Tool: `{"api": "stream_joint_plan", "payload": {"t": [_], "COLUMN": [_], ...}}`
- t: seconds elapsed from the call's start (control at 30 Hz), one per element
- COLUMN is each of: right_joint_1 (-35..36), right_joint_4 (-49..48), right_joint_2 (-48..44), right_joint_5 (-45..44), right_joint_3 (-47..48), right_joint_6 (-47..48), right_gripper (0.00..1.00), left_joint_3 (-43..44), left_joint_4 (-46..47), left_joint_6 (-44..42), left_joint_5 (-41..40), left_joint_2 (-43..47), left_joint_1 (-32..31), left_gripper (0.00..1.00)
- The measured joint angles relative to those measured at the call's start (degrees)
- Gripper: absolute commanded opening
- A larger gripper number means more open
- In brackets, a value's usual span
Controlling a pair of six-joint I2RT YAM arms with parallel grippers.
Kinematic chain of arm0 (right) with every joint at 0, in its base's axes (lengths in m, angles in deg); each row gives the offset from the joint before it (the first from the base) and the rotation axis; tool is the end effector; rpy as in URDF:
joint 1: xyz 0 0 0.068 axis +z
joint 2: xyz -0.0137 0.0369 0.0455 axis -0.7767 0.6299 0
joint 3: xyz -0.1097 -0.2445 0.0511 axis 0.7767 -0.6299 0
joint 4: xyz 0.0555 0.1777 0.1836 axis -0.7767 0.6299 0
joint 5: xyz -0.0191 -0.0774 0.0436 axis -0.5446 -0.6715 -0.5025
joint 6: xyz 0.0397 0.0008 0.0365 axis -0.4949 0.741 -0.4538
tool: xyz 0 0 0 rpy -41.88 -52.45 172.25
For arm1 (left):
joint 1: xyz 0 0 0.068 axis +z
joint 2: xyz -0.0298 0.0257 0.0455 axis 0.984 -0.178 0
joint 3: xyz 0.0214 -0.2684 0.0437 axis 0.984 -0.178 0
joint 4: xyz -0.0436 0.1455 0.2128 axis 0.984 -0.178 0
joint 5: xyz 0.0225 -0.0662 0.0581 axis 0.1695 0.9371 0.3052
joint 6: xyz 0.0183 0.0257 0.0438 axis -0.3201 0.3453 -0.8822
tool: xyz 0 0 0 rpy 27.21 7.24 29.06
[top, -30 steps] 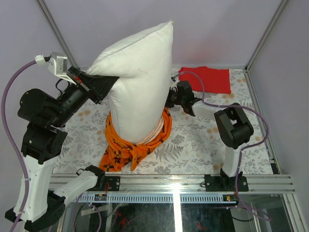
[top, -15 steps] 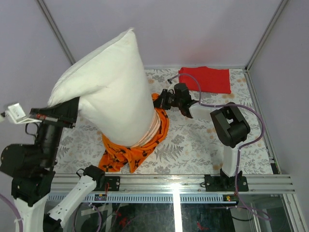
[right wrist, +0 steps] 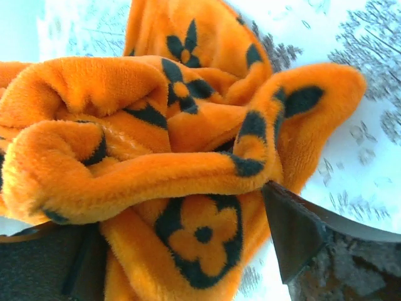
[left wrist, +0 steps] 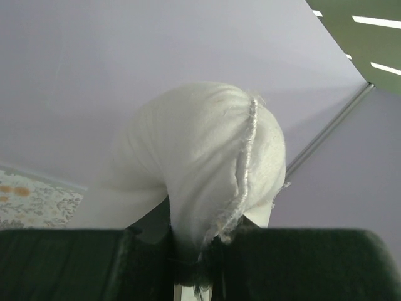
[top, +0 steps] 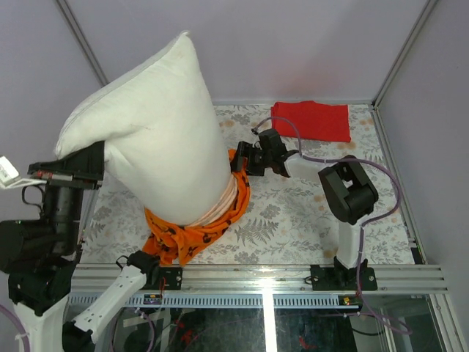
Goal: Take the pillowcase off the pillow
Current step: Remove the pillow from the pillowcase.
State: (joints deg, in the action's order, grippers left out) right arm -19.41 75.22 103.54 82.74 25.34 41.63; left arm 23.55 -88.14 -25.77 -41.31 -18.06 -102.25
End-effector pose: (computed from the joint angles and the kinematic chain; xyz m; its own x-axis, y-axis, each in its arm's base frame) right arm 0.3625 0.2398 0.1632 -0.8594 0.1763 -0.4799 -0.2722 0.6368 0.7214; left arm 0.0026 0.0115 0.5062 0.2957 -0.6362 -0.7126 0.2718 0.7712 -0.5757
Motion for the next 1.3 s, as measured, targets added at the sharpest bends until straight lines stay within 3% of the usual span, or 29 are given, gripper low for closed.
{"api": "stream_joint_plan", "payload": {"t": [0.1,0.27,0.47,0.6,0.8,1.0,1.13,1.3], "right_joint_1": [0.0,0.0,-0.1,2.7,21.4,38.8,42.8,42.8], "right_joint_4": [7.3,18.0,16.8,15.0,12.6,11.3,8.1,5.8], "right_joint_2": [-4.6,-17.7,-42.0,-49.5,-46.6,-36.9,-31.6,-26.7], "right_joint_5": [-3.0,-10.5,-16.2,-16.9,-21.0,-25.2,-25.4,-29.2], "right_joint_3": [0.0,-0.5,-8.8,-11.3,-11.8,-7.1,-2.3,3.1], "right_joint_6": [2.3,5.6,6.6,8.5,13.3,20.0,23.4,29.0], "right_gripper": [0.99,0.99,1.00,1.00,0.97,0.96,0.97,0.98], "left_joint_3": [5.6,13.1,16.5,18.8,22.1,26.6,27.4,27.6], "left_joint_4": [-0.2,0.5,2.6,2.9,3.6,8.6,11.8,13.0], "left_joint_6": [-0.7,-2.2,-3.2,-3.5,-4.6,-13.4,-17.0,-18.7], "left_joint_5": [2.7,5.5,5.2,3.4,-4.7,-20.6,-25.4,-27.8], "left_joint_2": [-6.9,-19.1,-29.1,-33.5,-39.1,-48.9,-53.9,-55.3], "left_joint_1": [0.0,0.0,0.0,0.0,-1.0,-8.7,-11.5,-11.6], "left_gripper": [0.01,0.00,0.00,0.00,0.00,0.00,0.00,0.00]}}
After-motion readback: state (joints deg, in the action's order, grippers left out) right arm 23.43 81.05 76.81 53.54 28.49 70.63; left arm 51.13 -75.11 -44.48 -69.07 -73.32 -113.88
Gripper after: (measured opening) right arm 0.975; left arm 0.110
